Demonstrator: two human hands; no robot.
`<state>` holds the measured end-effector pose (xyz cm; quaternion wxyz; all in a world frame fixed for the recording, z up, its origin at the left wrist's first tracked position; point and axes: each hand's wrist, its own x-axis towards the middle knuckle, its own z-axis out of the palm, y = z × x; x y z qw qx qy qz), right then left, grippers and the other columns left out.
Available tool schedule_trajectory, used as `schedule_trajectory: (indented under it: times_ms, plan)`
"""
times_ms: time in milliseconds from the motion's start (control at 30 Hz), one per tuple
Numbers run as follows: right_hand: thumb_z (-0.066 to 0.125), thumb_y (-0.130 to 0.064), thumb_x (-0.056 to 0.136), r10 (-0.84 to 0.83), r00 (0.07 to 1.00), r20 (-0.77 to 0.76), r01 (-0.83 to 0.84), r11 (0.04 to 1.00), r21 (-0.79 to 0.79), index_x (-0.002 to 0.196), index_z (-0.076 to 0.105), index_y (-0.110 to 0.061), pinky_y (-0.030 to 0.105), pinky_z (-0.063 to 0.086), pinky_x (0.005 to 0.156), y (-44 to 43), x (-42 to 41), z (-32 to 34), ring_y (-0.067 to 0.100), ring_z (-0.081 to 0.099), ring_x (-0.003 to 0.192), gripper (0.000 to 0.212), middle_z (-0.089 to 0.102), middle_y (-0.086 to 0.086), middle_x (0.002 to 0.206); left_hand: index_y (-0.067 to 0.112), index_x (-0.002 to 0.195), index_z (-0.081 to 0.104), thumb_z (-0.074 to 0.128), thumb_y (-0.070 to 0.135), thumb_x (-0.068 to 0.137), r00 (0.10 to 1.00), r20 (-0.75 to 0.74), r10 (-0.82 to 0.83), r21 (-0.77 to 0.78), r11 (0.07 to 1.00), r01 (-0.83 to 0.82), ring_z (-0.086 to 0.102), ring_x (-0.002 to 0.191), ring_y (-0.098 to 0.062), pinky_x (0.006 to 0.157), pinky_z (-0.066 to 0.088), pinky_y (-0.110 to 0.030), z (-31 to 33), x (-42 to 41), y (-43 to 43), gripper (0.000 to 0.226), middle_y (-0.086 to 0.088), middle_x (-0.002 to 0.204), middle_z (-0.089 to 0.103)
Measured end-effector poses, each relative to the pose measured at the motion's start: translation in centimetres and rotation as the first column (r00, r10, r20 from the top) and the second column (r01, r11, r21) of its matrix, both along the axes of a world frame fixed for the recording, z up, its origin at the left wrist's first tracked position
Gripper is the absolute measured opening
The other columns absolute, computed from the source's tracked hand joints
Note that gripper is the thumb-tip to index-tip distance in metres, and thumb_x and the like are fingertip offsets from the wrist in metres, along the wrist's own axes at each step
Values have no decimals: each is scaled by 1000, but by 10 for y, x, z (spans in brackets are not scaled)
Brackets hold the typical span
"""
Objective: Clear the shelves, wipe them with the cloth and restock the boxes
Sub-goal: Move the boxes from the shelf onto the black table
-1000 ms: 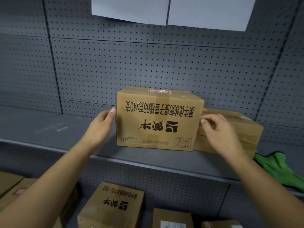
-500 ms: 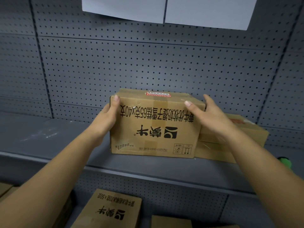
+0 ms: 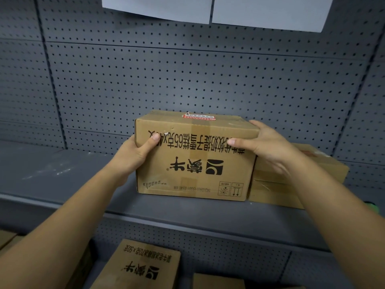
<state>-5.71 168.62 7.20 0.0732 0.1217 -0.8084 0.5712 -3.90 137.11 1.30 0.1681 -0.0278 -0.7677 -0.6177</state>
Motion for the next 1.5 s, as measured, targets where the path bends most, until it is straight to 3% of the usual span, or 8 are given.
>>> schedule_trajectory:
  times_ms: [167,300,400,567,733,1067,1333,1500]
  plan:
    - [94,-30,64,0,999,-51,-3,999,-45,123,54,-33,25,53,83,1,3,-2,8,68,104,71,72,-10,112,28,115,65,65,62,77,998,-53,23,14,1000,-23,71,90,3,78,49,-22,4,9,-1,52,15,104,76]
    - [96,-38,55,20,995,-93,-27,997,-75,146,46,-29,32,53,95,-3,8,-1,9,67,112,104,70,-11,121,31,116,63,65,63,77,991,-116,65,-3,998,-65,69,93,5,79,49,-23,12,24,-6,50,14,110,73]
    - [95,-36,57,61,989,-132,-76,990,-115,144,47,-31,28,52,93,-5,20,2,8,67,112,99,71,-11,121,28,122,62,65,63,77,982,-162,98,-17,995,-102,68,94,4,79,49,-23,20,38,-10,57,13,113,72]
    - [89,-25,72,126,973,-196,-158,975,-157,129,62,-28,33,55,92,-10,41,7,9,71,106,63,75,-9,114,28,123,61,64,63,78,966,-223,130,-32,990,-140,67,94,7,79,49,-24,31,63,-11,58,14,113,71]
    - [89,-28,72,158,960,-229,-201,964,-176,135,59,-25,41,54,100,-9,55,10,13,70,112,71,74,-5,120,33,124,60,66,75,78,958,-243,155,-57,983,-173,67,102,1,83,50,-28,37,87,-14,63,15,117,71]
    - [92,-45,65,193,935,-299,-247,956,-156,138,57,-28,48,51,104,-5,85,16,15,67,118,84,71,-5,126,38,113,58,61,62,79,937,-301,178,-37,980,-198,64,91,14,77,46,-22,51,135,-1,42,18,110,69]
    - [84,-37,75,192,919,-344,-258,953,-159,138,55,-31,48,53,100,7,108,28,13,67,116,70,72,-7,125,38,115,58,62,60,82,904,-370,216,-51,967,-252,64,92,14,77,45,-21,63,154,11,40,20,107,69]
    - [84,-39,74,184,919,-349,-254,953,-165,137,56,-32,46,55,96,17,114,32,12,68,114,69,72,-8,124,41,112,58,67,73,77,896,-385,221,-47,965,-259,64,95,12,78,47,-23,67,160,21,48,23,106,71]
